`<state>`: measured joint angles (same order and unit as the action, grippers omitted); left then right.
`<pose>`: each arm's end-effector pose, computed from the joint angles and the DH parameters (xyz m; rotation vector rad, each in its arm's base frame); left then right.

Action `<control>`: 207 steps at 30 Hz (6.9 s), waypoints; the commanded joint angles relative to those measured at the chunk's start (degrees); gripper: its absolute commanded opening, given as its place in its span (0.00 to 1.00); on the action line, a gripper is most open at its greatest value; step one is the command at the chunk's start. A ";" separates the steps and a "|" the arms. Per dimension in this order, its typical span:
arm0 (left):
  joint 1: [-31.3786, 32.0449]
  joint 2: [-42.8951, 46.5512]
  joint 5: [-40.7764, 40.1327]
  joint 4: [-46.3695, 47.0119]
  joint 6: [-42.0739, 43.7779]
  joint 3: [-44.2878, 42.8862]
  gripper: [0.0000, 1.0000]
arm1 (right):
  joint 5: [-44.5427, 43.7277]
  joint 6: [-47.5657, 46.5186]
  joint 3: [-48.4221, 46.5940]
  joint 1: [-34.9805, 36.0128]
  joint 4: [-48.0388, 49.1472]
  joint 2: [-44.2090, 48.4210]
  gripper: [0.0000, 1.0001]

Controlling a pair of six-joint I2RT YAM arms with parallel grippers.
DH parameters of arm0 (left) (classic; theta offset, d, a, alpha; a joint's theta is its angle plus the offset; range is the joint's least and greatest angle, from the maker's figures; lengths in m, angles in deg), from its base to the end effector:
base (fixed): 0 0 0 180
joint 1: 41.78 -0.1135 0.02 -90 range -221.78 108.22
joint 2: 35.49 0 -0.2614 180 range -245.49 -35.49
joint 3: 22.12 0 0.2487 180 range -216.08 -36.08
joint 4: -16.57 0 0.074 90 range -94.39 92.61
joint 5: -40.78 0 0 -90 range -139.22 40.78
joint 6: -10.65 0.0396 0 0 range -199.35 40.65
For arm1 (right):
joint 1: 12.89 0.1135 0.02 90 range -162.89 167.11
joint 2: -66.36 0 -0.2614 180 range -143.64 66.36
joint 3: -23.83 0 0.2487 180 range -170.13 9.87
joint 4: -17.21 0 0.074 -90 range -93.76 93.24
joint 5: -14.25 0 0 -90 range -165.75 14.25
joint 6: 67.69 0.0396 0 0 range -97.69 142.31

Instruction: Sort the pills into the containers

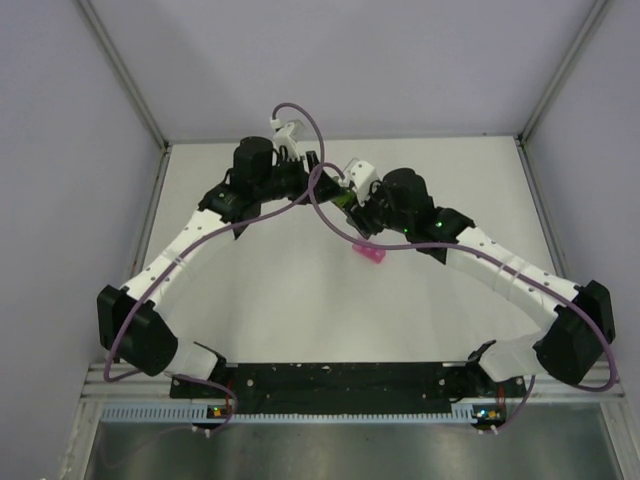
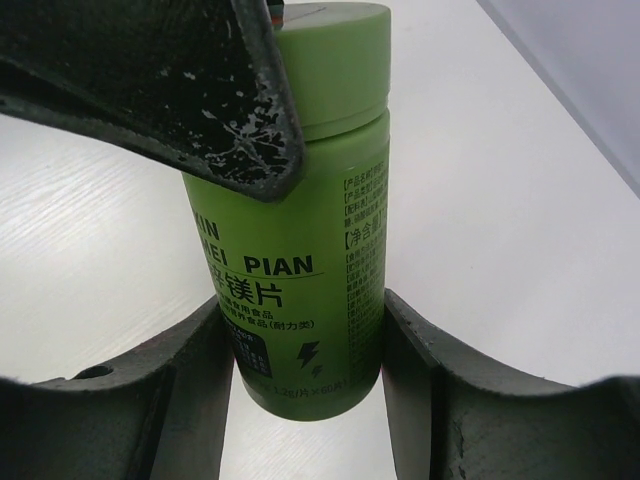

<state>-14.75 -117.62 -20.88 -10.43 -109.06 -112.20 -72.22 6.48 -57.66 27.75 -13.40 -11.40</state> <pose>0.2884 -0.1683 0.3713 0.3125 2.0050 -1.1199 0.2367 0.2064 0.3338 -1.0065 1.7921 0.3330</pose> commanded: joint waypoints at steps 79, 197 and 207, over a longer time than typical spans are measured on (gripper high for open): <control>-4.35 0.04 4.80 3.64 -3.76 2.65 0.00 | -1.32 0.98 -0.68 -0.22 3.11 0.68 0.00; 0.48 4.43 -10.15 -3.75 -4.74 2.55 0.00 | -19.00 0.10 -2.17 1.02 5.31 0.85 0.00; 0.48 5.57 -4.44 0.20 -1.49 5.19 0.30 | -9.95 2.82 -3.84 -2.15 3.20 0.50 0.00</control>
<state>-13.60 -115.52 -28.29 -8.25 -113.85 -108.70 -78.91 5.45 -57.40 29.78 -12.63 -13.04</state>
